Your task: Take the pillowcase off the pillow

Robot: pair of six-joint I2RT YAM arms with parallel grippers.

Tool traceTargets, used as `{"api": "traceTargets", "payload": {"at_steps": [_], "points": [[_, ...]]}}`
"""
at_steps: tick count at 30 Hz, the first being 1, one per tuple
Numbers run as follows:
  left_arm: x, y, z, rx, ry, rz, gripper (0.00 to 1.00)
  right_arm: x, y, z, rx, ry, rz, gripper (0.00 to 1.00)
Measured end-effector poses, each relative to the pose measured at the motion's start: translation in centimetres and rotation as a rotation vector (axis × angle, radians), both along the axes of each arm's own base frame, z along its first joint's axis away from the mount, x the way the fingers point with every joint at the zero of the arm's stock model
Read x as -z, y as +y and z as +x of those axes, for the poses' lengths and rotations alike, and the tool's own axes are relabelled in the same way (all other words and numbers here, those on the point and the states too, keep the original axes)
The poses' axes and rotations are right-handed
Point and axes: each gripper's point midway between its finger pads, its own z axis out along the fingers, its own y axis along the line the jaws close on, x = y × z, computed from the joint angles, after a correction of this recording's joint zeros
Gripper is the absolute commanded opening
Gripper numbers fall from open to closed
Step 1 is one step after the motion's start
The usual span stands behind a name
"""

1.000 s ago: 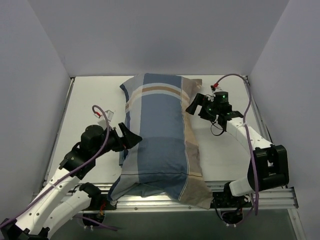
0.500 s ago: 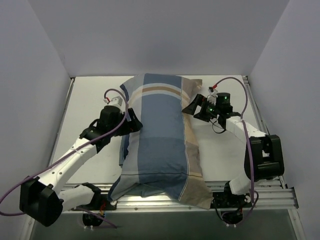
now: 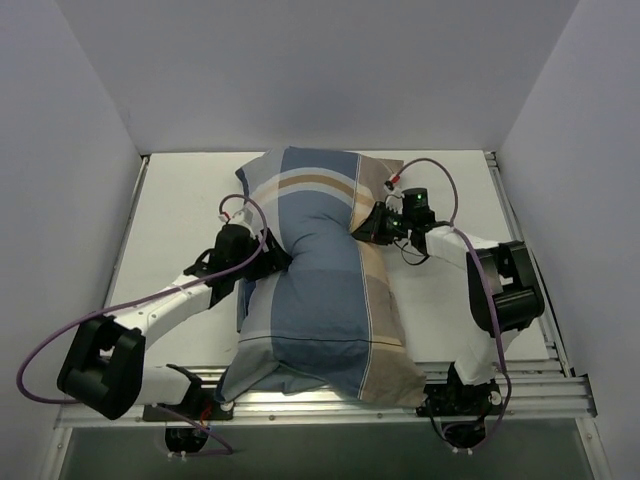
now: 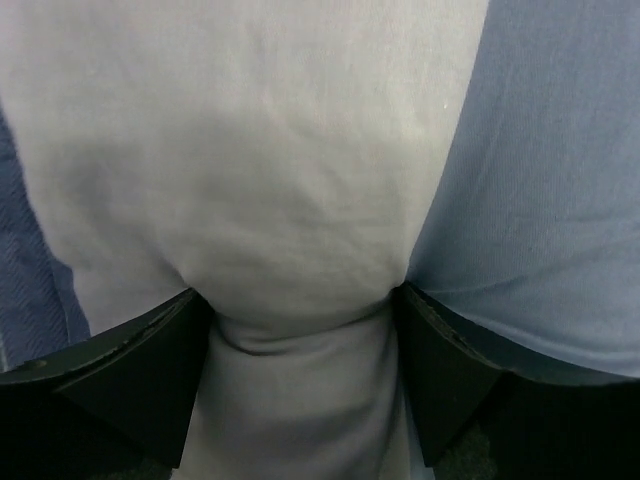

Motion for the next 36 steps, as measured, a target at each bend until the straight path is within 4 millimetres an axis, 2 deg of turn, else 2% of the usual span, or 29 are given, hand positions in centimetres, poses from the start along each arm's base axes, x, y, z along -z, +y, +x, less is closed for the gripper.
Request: {"api": "traceTargets", "payload": {"at_steps": [3, 6, 9, 13, 16, 19, 21, 25, 28, 30, 32, 33, 35, 36], "points": [[0.7, -1.3, 1.0, 0.0, 0.001, -0.038, 0.79, -1.8, -0.6, 0.8, 0.013, -0.032, -0.077, 0.0], [1.0, -3.1, 1.9, 0.013, 0.011, -0.057, 0.78, -5.9, -1.6, 2.2, 0.04, -0.106, -0.168, 0.0], [0.5, -5.6, 2.9, 0.043, 0.01, -0.073, 0.78, -11.2, -2.3, 3.4, 0.074, -0.211, -0.245, 0.0], [-0.6, -9.3, 3.1, 0.099, -0.007, -0.088, 0.79, -17.9, -1.1, 3.4, 0.061, -0.352, -0.292, 0.0], [-1.6, -10.9, 3.0, 0.123, -0.026, -0.103, 0.81, -20.0, 0.8, 2.4, 0.027, -0.411, -0.332, 0.0], [-1.8, -10.5, 2.9, 0.106, -0.039, -0.095, 0.84, -19.2, 3.4, 0.7, -0.034, -0.418, -0.376, 0.0], [-0.9, -9.2, 2.2, 0.078, -0.027, -0.076, 0.87, -18.1, 5.1, -0.1, -0.072, -0.417, -0.4, 0.0], [1.4, -5.3, -1.1, 0.006, 0.019, -0.044, 0.9, -14.9, 10.0, -2.4, -0.158, -0.414, -0.404, 0.0], [1.2, -2.5, -3.6, -0.045, 0.016, -0.045, 0.9, -12.4, 13.9, -5.0, -0.228, -0.4, -0.377, 0.0], [-0.3, -0.8, -5.2, -0.071, -0.011, -0.064, 0.91, -11.2, 16.0, -6.8, -0.261, -0.396, -0.377, 0.0], [-3.1, 0.9, -6.7, -0.101, -0.065, -0.098, 0.91, -10.3, 17.7, -8.8, -0.294, -0.391, -0.385, 0.02], [-5.3, 1.9, -7.4, -0.117, -0.116, -0.131, 0.91, -9.8, 18.4, -9.8, -0.311, -0.386, -0.391, 0.09], [-8.7, 3.6, -8.9, -0.147, -0.196, -0.188, 0.91, -8.5, 19.5, -11.7, -0.347, -0.364, -0.399, 0.16], [-10.3, 4.5, -9.6, -0.159, -0.231, -0.211, 0.91, -7.8, 20.0, -12.6, -0.365, -0.349, -0.403, 0.28]]}}
